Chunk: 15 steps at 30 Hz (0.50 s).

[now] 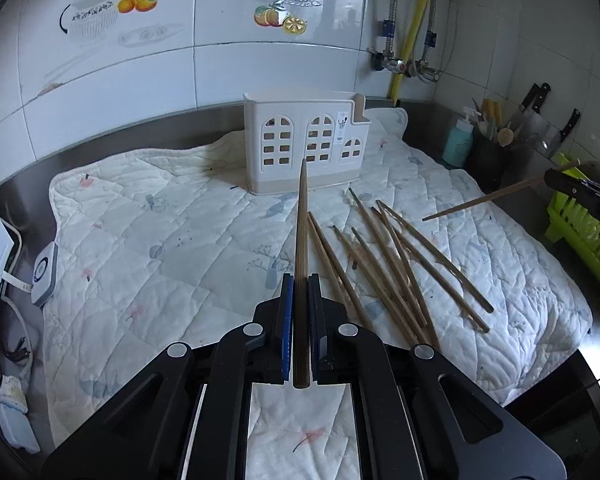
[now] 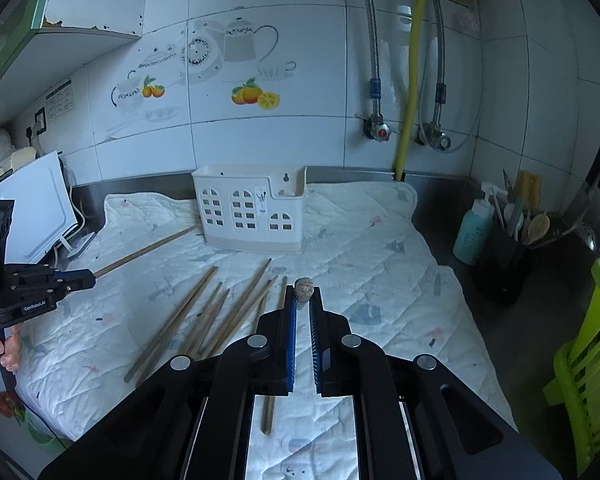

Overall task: Organize utensils
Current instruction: 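Lift the held chopsticks with both tools and carry them over the white holder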

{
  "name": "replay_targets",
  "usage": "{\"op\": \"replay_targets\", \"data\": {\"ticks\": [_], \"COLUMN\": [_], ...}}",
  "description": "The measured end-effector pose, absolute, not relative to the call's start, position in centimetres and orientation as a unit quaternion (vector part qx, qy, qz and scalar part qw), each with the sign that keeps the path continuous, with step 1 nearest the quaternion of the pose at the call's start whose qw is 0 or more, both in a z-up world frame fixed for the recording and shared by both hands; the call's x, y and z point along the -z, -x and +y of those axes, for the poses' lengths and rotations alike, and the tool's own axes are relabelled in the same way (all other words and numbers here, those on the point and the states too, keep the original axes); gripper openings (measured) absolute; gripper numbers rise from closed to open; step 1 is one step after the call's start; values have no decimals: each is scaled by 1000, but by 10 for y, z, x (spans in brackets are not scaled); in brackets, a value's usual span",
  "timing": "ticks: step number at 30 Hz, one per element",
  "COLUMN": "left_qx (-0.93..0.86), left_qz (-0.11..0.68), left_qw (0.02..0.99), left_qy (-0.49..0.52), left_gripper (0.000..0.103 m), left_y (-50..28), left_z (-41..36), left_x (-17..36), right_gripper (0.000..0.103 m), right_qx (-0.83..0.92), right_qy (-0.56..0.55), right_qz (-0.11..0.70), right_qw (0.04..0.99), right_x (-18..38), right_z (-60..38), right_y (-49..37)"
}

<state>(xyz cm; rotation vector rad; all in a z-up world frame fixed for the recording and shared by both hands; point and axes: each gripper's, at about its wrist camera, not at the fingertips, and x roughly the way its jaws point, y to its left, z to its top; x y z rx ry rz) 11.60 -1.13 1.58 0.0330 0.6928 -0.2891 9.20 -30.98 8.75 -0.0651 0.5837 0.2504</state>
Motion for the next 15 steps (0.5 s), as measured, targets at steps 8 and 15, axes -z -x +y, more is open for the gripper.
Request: {"op": "replay_targets", "data": {"ticks": [8,15], "left_qx": [139,129], "left_qz": [322,296], "left_qw": [936,945], "left_qy": [-25,-46], "left_gripper": [5,5], "left_y": [-130,-160], "left_z": [-15,-22], "left_x": [-51,-94], "right_gripper": [7,6], "right_qx": [-141,-160], "right_qy": [25,23], "right_qz": [257,228], "right_qw": [956,960], "right_x": [-120,-161], "right_z": [-310,-310], "right_y": [-108,-138]}}
